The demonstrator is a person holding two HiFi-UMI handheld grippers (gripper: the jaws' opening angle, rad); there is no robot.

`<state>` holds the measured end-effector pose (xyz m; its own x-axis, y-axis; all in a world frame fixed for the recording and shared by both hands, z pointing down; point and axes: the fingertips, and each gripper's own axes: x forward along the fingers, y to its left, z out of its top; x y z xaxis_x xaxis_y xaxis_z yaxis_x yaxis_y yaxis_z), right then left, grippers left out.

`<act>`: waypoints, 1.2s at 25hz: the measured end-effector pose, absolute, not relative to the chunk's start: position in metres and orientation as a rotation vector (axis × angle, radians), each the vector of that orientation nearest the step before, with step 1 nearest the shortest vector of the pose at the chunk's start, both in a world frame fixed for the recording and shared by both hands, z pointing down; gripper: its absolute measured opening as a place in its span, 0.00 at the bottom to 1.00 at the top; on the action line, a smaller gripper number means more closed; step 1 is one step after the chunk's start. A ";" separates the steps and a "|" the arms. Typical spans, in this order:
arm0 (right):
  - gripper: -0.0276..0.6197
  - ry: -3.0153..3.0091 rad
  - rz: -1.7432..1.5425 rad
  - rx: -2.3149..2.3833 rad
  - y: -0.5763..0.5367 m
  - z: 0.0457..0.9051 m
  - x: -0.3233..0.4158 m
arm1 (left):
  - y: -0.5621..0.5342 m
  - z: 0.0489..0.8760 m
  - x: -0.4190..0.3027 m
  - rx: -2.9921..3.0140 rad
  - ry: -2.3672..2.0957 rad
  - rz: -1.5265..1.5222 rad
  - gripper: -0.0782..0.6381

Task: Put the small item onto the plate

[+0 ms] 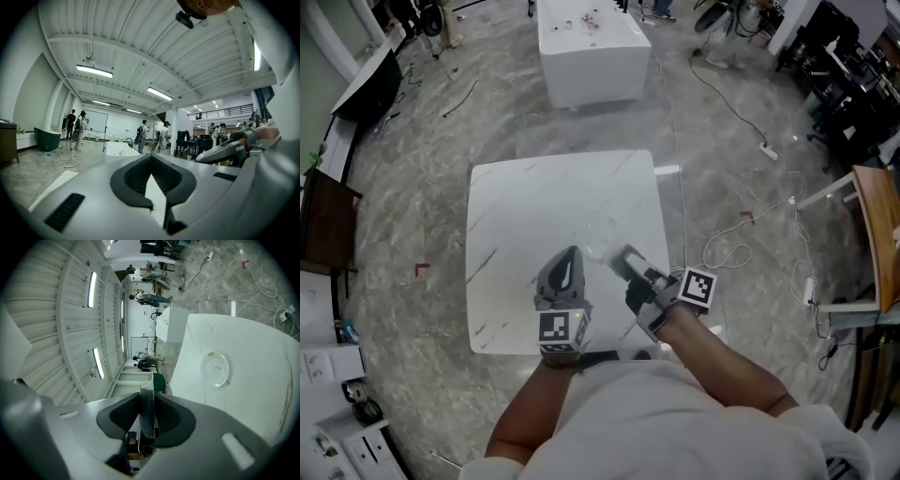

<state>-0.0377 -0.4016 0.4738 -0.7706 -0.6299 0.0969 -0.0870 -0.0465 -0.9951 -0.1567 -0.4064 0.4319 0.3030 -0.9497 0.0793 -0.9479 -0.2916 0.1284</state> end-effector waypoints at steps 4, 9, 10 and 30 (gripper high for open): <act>0.19 1.831 -1.897 -0.856 -0.445 0.512 -0.050 | -0.454 0.463 -0.170 2.404 -1.719 0.000 0.12; 0.19 1.788 -1.952 -0.962 -0.491 0.572 -0.061 | -0.509 0.523 -0.182 2.354 -1.686 0.059 0.12; 0.19 1.783 -1.966 -0.984 -0.497 0.585 -0.063 | -0.518 0.535 -0.183 2.348 -1.676 0.064 0.12; 0.19 1.789 -2.122 -1.224 -0.544 0.760 -0.095 | -0.566 0.697 -0.195 2.240 -1.528 0.159 0.12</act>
<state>-0.0952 -0.5436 0.7601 -0.6694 -0.5500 0.4994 -0.3994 -0.3004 -0.8662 -0.1949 -0.5662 0.6972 0.3887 -0.8624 0.3244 -0.9106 -0.3060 0.2779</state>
